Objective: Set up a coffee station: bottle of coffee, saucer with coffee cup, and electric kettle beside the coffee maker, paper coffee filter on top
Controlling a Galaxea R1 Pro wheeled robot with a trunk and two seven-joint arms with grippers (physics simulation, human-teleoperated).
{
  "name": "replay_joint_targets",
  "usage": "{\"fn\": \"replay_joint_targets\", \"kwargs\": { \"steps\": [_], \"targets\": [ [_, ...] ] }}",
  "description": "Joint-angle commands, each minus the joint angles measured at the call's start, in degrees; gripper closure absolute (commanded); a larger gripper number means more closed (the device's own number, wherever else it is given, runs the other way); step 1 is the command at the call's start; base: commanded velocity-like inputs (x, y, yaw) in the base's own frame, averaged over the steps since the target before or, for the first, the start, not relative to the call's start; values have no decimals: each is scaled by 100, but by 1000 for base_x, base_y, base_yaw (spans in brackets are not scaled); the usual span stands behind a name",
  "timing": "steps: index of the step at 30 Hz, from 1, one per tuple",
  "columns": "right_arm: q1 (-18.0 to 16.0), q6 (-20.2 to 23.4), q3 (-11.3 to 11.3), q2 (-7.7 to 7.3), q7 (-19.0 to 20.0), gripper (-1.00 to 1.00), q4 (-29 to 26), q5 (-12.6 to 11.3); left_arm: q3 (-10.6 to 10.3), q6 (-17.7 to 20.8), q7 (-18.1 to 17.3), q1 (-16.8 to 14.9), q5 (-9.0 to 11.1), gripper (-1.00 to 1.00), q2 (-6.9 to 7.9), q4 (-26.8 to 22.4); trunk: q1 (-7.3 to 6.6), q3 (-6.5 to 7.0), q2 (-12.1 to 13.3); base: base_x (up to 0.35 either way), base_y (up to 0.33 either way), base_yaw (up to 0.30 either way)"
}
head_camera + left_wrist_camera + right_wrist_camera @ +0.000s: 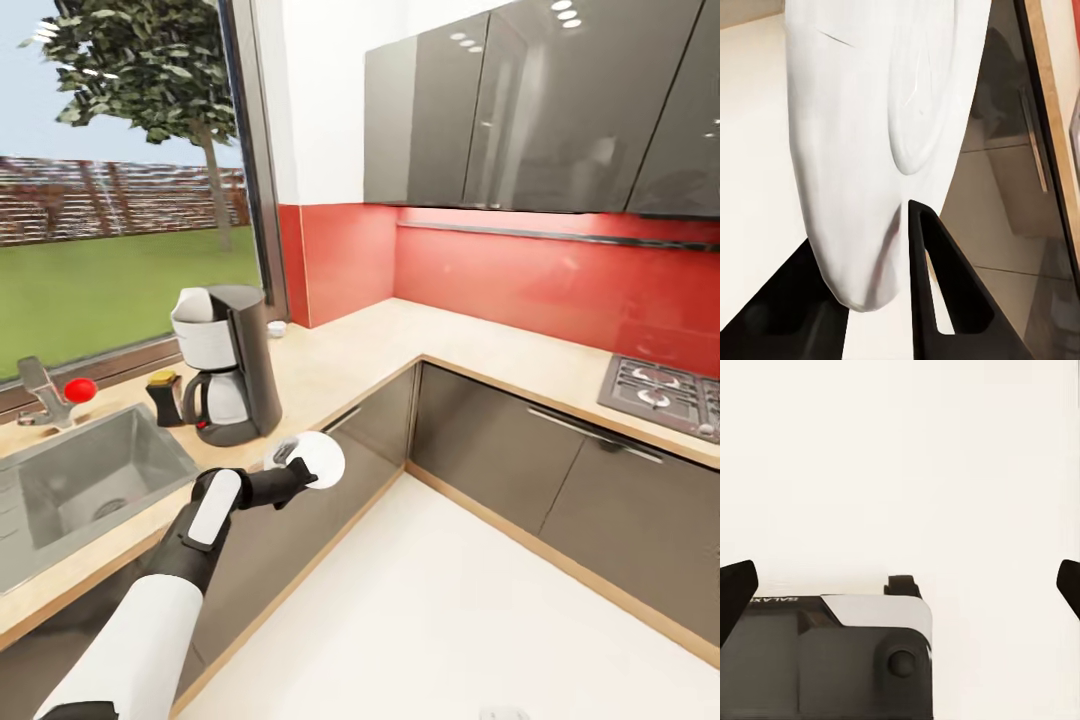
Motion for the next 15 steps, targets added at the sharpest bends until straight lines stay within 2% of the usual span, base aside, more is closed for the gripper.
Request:
{"fn": "replay_joint_targets", "kwargs": {
  "steps": [1,15],
  "targets": [
    [28,25,50,0,-20,-100,-10,-44,21,35,54,-5,45,100,-11,-6,5,-12,-12,75,-257,0],
    [98,24,53,7,-18,-100,-28,-57,24,44,60,-13,46,100,-15,-6,5,-12,-12,7,-270,0]
  ]
}}
